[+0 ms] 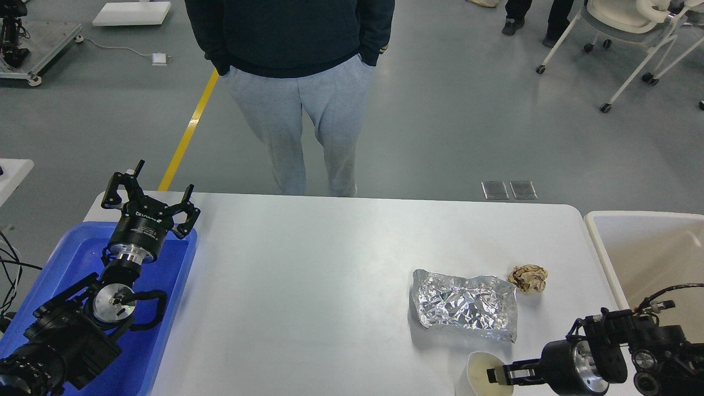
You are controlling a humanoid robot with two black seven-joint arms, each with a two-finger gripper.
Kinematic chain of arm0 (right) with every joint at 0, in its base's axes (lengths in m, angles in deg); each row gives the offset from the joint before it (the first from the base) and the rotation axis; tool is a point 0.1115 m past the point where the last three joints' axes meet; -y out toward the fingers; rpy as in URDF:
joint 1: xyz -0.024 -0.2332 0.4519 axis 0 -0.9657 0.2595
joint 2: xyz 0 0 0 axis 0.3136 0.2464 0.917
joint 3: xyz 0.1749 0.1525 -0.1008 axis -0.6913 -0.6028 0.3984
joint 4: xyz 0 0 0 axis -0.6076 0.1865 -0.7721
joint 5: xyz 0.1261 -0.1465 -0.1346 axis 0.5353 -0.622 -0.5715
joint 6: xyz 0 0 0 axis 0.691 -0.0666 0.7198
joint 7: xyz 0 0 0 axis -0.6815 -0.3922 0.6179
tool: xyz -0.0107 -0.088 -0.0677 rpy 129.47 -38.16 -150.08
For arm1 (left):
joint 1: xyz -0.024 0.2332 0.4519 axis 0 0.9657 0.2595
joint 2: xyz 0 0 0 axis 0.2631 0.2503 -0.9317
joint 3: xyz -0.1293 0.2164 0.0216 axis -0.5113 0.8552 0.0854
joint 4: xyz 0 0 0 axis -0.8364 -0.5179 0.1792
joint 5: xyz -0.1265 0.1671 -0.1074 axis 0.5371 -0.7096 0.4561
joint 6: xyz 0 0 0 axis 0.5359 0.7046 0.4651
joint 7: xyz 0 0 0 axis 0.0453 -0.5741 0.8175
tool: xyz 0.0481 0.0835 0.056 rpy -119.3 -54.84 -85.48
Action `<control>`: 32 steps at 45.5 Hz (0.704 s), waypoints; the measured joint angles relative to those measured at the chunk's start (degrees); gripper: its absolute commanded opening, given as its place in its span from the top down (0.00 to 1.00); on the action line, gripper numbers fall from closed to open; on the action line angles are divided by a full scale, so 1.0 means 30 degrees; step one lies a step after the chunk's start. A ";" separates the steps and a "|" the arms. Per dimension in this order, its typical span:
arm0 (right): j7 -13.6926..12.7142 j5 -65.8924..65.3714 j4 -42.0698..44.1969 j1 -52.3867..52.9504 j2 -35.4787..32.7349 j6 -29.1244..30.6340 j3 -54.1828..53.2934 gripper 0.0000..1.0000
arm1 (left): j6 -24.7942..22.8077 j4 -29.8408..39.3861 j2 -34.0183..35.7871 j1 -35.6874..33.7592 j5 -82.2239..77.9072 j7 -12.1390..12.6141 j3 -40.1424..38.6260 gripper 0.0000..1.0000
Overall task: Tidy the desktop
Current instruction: 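Position the right gripper at the white paper cup and close on it, then lift the white paper cup with the right gripper toward the white bin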
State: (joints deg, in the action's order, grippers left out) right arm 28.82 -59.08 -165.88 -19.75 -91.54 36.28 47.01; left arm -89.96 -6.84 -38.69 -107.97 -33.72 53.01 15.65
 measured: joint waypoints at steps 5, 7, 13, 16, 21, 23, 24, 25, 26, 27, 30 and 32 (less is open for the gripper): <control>0.0165 -0.0266 0.0022 0.0087 -0.0115 -0.0183 0.0127 1.00 | 0.0000 0.0000 0.0000 0.0000 0.0000 0.0000 0.0000 0.00; 0.0229 -0.0336 0.0027 0.0127 -0.0181 -0.0235 0.0159 1.00 | 0.0000 0.0000 0.0000 0.0000 0.0000 0.0000 0.0000 0.00; 0.0561 -0.0449 0.0018 0.0390 -0.0527 -0.0311 0.0208 1.00 | 0.0000 0.0000 0.0003 0.0000 0.0000 0.0000 0.0000 0.00; 0.0663 -0.0452 -0.0015 0.0559 -0.0646 -0.0303 0.0225 1.00 | 0.0000 0.0000 0.0005 0.0000 0.0000 0.0000 0.0000 0.00; 0.0843 -0.0440 -0.0031 0.1035 -0.1020 -0.0241 0.0234 1.00 | 0.0000 0.0000 0.0007 0.0000 0.0000 0.0000 0.0000 0.00; 0.0993 -0.0318 -0.0097 0.1427 -0.1297 -0.0162 0.0240 1.00 | 0.0000 0.0000 0.0008 0.0001 0.0000 0.0000 0.0000 0.00; 0.1036 -0.0250 -0.0119 0.1545 -0.1379 -0.0091 0.0241 1.00 | 0.0000 0.0000 0.0009 0.0001 0.0002 0.0000 0.0000 0.00; 0.1051 -0.0221 -0.0135 0.1587 -0.1412 -0.0061 0.0241 1.00 | 0.0000 0.0000 0.0009 0.0001 0.0000 0.0000 0.0000 0.00; 0.1083 -0.0134 -0.0156 0.1733 -0.1505 0.0043 0.0237 1.00 | 0.0000 0.0000 0.0009 0.0001 0.0001 0.0000 0.0000 0.00; 0.1137 -0.0010 -0.0182 0.1946 -0.1647 0.0199 0.0223 1.00 | 0.0000 0.0000 0.0009 0.0002 -0.0001 0.0001 0.0000 0.00; 0.1261 0.0371 -0.0215 0.2636 -0.2126 0.0713 0.0065 1.00 | 0.0000 0.0000 0.0010 0.0002 0.0003 -0.0001 0.0000 0.00; 0.1356 0.0591 -0.0248 0.3058 -0.2443 0.1129 0.0006 1.00 | 0.0000 -0.0001 0.0010 0.0002 0.0001 0.0000 0.0000 0.00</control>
State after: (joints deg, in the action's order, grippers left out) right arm 32.89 -57.30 -166.63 -10.58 -98.87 39.66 47.03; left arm -89.96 -6.85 -38.66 -107.96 -33.72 53.01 15.65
